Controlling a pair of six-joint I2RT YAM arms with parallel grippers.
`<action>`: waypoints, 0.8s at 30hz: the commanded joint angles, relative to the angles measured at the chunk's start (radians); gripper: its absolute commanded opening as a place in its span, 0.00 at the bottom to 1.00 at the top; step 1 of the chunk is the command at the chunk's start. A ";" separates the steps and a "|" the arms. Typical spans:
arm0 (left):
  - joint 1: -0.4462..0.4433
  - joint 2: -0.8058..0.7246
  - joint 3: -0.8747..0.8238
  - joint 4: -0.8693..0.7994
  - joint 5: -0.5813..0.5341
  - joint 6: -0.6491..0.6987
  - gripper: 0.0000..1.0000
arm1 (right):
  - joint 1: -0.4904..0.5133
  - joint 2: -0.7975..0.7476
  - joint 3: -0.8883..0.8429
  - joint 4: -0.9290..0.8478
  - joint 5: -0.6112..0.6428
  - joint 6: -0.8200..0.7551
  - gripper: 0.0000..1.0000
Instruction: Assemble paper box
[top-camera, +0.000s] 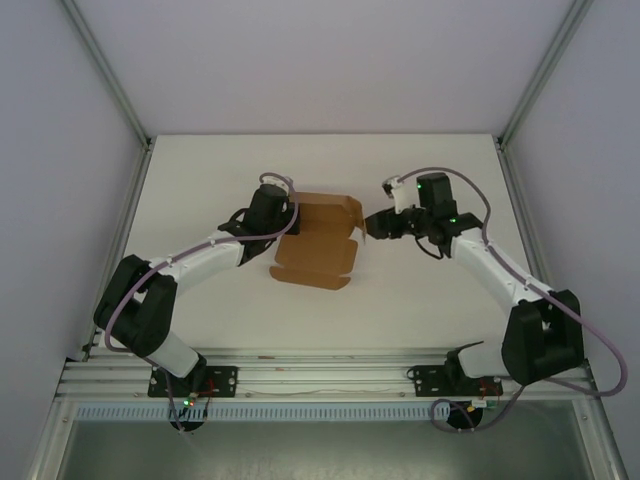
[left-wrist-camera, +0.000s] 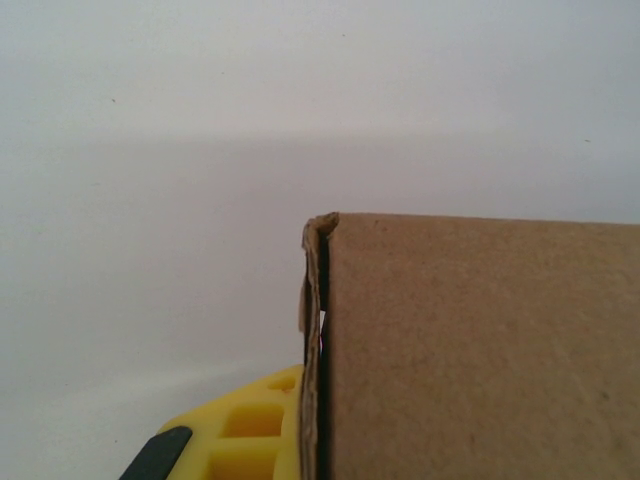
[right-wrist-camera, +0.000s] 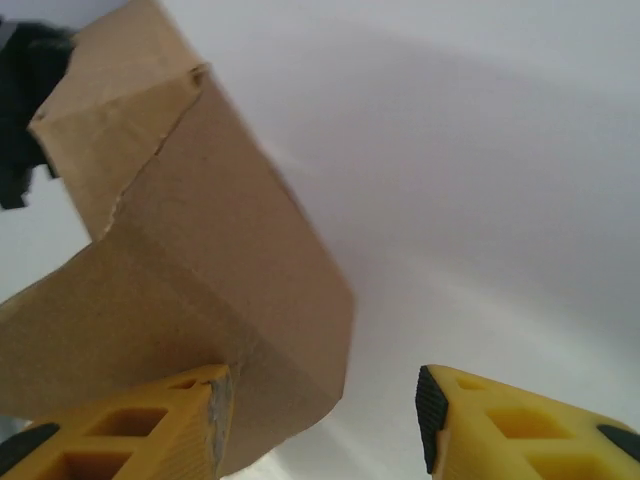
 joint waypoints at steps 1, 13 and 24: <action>0.003 -0.026 0.002 0.014 0.018 0.020 0.00 | 0.027 0.030 0.047 -0.010 -0.072 -0.048 0.52; 0.002 -0.024 0.008 0.003 0.013 0.015 0.00 | 0.115 0.142 0.111 0.155 0.205 0.050 0.60; -0.001 -0.004 0.041 -0.027 -0.004 -0.015 0.00 | 0.234 0.203 0.150 0.231 0.609 0.166 0.46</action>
